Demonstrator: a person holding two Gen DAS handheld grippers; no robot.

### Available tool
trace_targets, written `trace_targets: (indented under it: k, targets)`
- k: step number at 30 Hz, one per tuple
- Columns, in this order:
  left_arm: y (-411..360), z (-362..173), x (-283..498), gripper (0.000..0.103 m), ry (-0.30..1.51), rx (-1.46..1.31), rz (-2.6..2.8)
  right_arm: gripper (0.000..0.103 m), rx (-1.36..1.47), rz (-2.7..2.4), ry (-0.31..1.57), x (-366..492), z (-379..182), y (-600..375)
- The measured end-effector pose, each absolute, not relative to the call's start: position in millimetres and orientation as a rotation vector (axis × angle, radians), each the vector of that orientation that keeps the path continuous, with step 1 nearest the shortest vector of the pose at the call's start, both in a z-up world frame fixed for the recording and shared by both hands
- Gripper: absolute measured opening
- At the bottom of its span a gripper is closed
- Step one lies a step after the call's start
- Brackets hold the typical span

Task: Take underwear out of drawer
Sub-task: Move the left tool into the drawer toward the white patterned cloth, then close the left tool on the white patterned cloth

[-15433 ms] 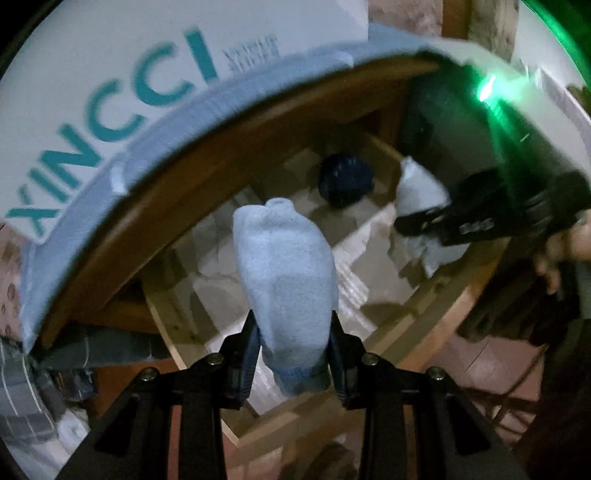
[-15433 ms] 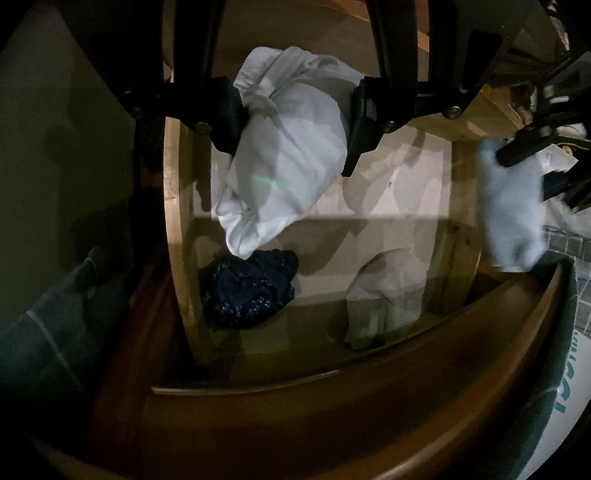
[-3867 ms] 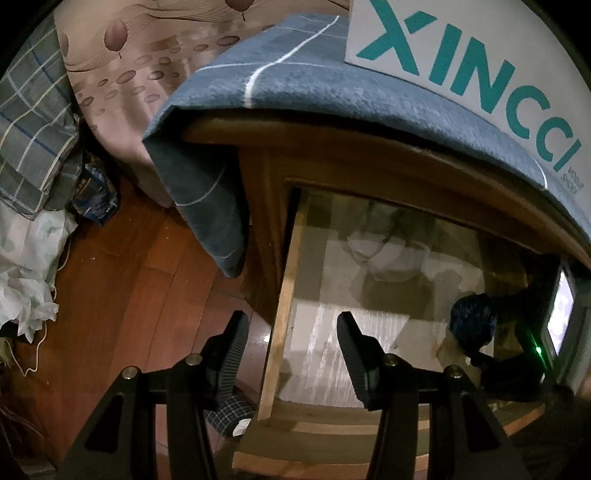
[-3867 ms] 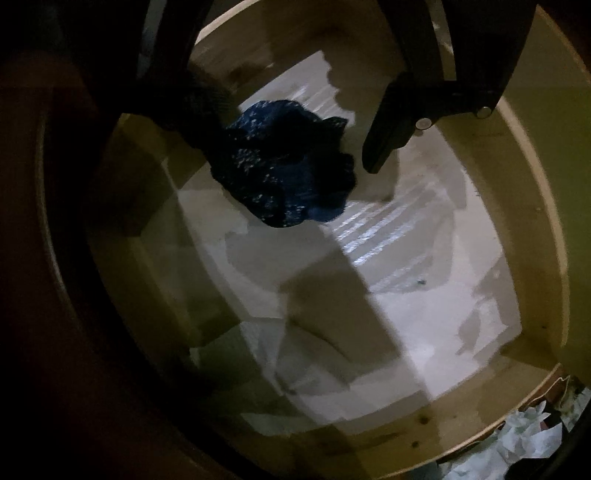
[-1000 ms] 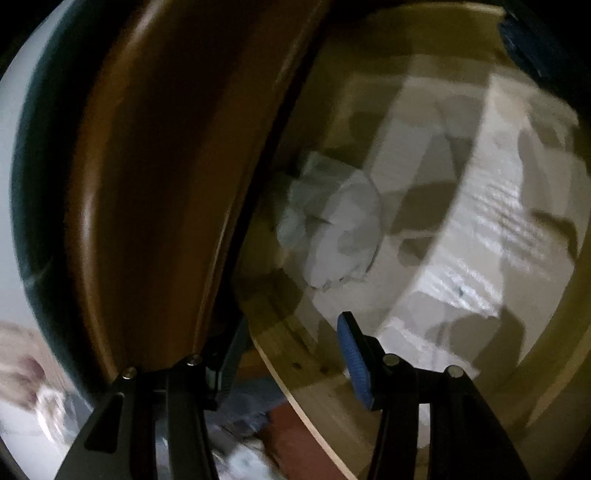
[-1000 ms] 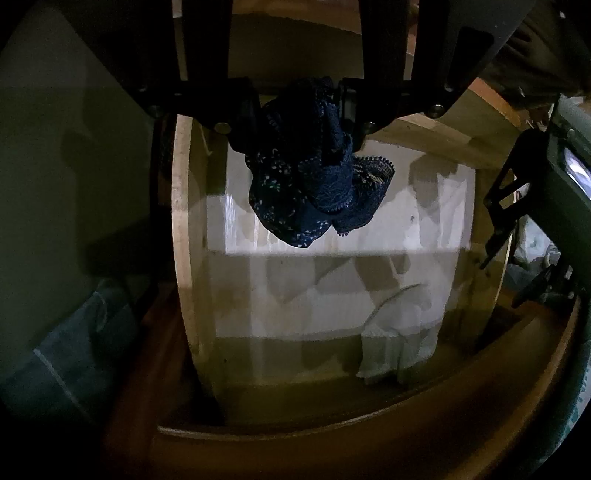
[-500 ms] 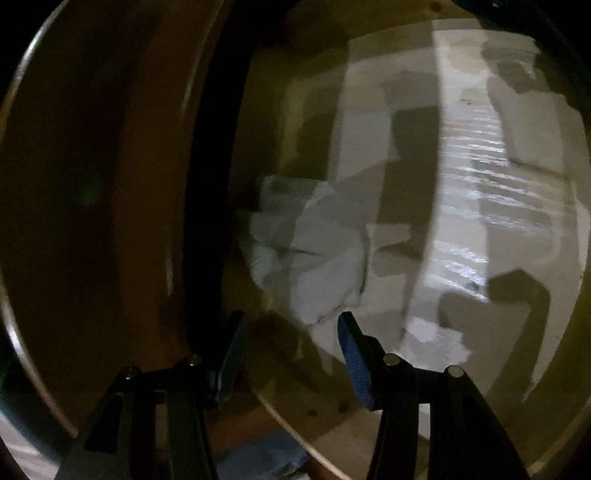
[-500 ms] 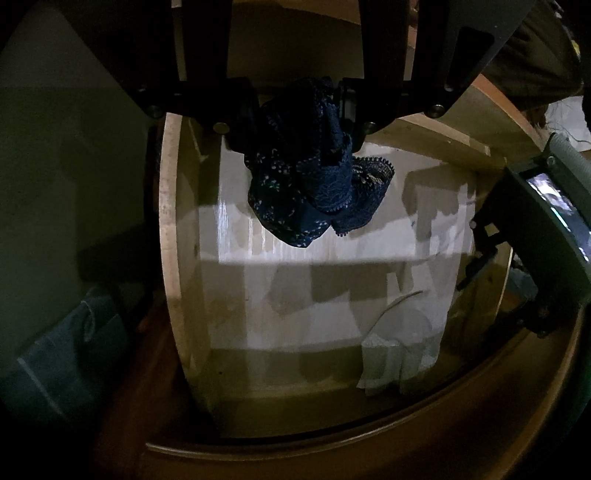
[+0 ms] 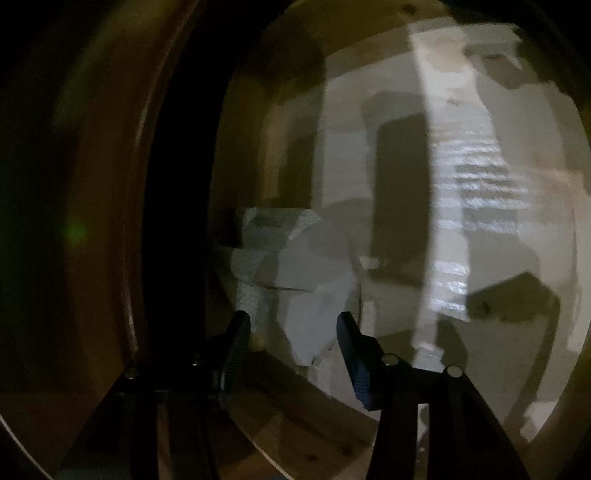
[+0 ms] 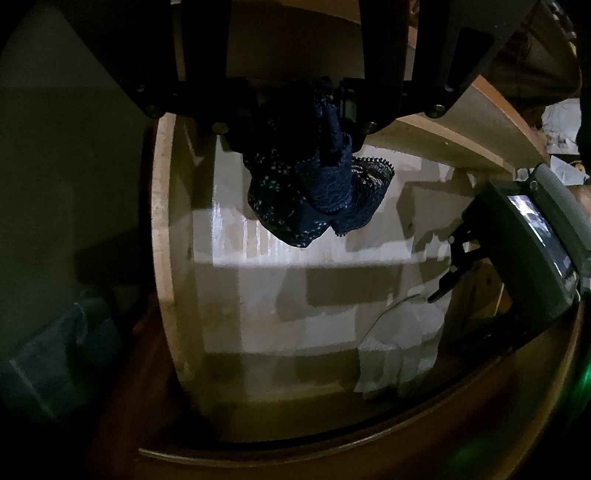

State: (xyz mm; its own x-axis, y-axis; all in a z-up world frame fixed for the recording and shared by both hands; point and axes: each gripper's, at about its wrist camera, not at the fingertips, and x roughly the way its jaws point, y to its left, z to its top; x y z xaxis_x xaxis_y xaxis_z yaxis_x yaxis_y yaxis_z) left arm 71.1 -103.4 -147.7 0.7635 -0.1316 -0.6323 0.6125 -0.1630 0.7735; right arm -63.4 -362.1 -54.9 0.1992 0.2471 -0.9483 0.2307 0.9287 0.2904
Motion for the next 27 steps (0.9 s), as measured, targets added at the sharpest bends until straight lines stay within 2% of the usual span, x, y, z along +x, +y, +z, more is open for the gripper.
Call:
trace_targets:
  k: [19,20,22,25,27]
  targets:
    - [-106,-173,94,0.051,0.431,1.617,-0.725,0.032,0.414,0.032,1.392,-62,-56,-359]
    - [-108,-170,95,0.047,0.444,1.612,-0.73,0.032,0.414,0.036,1.39,-63,-56,-358]
    - [-108,-170,96,0.034,0.502,1.594,-0.752,0.032,0.416,0.039,1.386,-62,-54,-357]
    - [-114,-171,100,0.028,0.541,1.598,-0.752,0.032,0.421,0.04,1.384,-62,-54,-356]
    - [-118,-170,101,0.021,0.563,1.588,-0.749,0.033,0.423,0.041,1.383,-62,-54,-356]
